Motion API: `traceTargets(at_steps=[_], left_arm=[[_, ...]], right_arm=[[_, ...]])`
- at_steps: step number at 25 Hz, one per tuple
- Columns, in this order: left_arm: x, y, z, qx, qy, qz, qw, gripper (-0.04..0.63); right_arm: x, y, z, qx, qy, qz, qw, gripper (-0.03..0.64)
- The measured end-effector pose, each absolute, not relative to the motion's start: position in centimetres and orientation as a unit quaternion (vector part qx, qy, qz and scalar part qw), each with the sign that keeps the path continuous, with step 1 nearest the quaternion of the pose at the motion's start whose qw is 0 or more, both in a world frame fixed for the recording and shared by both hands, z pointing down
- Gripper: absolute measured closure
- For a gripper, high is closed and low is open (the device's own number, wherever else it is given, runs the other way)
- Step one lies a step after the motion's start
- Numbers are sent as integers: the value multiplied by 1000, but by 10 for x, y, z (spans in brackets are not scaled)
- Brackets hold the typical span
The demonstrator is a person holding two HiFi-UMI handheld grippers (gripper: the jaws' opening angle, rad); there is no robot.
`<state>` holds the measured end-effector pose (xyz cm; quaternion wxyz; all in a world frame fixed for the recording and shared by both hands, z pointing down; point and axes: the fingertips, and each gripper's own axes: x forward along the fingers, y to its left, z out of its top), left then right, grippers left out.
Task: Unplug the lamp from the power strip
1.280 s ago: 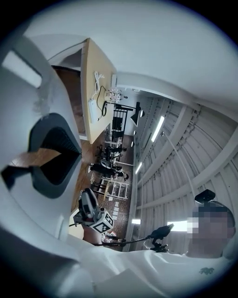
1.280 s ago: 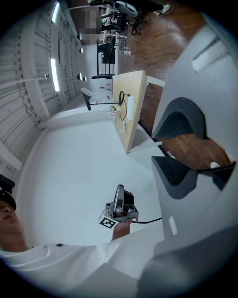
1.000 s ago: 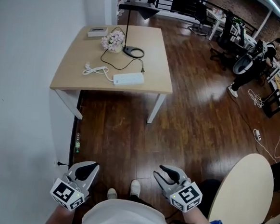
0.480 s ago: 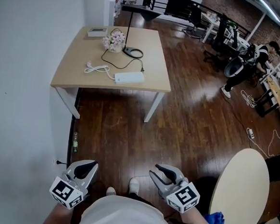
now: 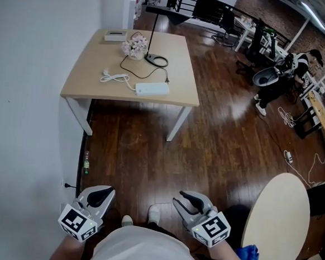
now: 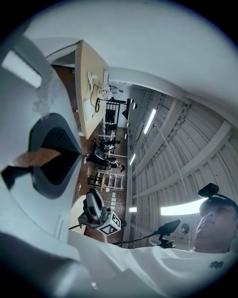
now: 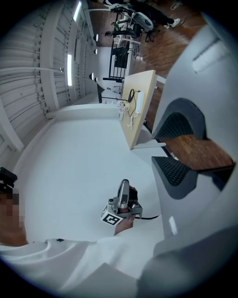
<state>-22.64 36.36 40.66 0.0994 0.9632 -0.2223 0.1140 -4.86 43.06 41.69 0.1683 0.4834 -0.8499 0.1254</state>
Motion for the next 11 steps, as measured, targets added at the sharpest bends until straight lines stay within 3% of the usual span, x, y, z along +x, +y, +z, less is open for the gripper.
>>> traceTargets(at_steps=[11], left_arm=[[-210, 360, 410, 962, -225, 118, 102, 589]], right_arm=[[-31, 425, 419, 482, -851, 121, 171, 499]])
